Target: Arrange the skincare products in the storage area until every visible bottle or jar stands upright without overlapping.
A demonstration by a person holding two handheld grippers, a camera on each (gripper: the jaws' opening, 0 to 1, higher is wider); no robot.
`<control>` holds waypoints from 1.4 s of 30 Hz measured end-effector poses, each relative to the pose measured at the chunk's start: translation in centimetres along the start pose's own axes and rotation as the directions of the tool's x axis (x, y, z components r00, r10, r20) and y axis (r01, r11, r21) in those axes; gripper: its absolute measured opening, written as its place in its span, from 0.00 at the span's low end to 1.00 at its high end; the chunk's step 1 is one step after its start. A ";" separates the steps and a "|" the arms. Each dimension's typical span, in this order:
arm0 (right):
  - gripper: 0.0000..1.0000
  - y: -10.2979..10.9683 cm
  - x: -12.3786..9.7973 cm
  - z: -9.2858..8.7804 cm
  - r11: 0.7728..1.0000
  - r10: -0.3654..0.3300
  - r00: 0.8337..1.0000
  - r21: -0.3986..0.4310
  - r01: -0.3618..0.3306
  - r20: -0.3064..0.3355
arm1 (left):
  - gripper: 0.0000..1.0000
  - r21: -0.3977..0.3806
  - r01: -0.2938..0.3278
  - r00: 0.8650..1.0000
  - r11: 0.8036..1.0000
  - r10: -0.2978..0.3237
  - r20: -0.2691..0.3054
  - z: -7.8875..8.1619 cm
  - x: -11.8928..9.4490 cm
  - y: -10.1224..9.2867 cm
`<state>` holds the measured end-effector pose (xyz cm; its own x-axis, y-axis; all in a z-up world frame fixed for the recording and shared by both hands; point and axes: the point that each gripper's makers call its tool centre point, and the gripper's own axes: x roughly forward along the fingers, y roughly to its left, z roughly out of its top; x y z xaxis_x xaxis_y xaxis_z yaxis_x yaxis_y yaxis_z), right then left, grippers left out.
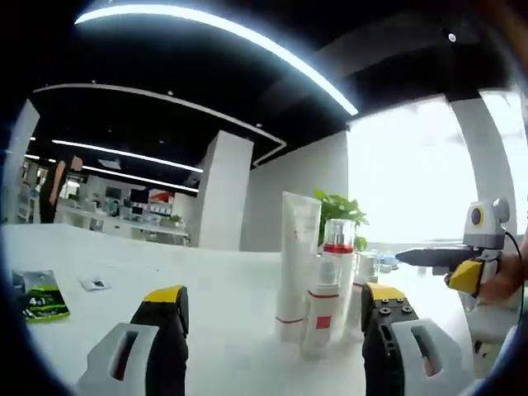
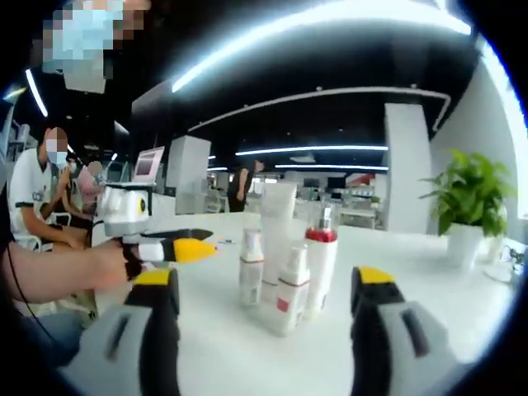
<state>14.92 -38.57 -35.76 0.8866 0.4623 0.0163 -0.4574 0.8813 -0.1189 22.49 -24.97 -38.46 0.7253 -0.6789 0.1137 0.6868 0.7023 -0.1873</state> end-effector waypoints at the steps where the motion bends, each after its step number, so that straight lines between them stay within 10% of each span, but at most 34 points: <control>1: 0.86 0.1 0.0 -0.2 1.000 -0.025 1.000 -0.005 0.025 -0.010 | 0.93 -0.007 0.026 0.999 1.000 -0.026 -0.018 -0.3 -0.1 -0.1; 7: 0.87 0.8 0.1 -1.5 0.995 -0.095 0.994 -0.002 0.095 -0.045 | 0.99 0.031 0.105 0.986 0.994 -0.100 -0.130 -1.6 -0.5 -0.4; 27: 0.80 3.9 0.7 -0.5 0.923 -0.384 0.920 0.006 0.386 -0.071 | 0.99 0.046 0.334 0.923 0.942 -0.316 -0.218 -1.4 -2.7 1.8; 42: 0.74 5.4 3.8 0.0 0.827 -0.560 0.824 0.002 0.562 -0.085 | 0.99 0.070 0.427 0.876 0.902 -0.393 -0.280 -0.4 -5.9 5.5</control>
<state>15.80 -32.03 -36.34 0.9927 -0.1209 -0.0046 0.1200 0.9890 -0.0868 21.94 -17.18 -40.53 0.3521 -0.9306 -0.1002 0.9322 0.3583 -0.0520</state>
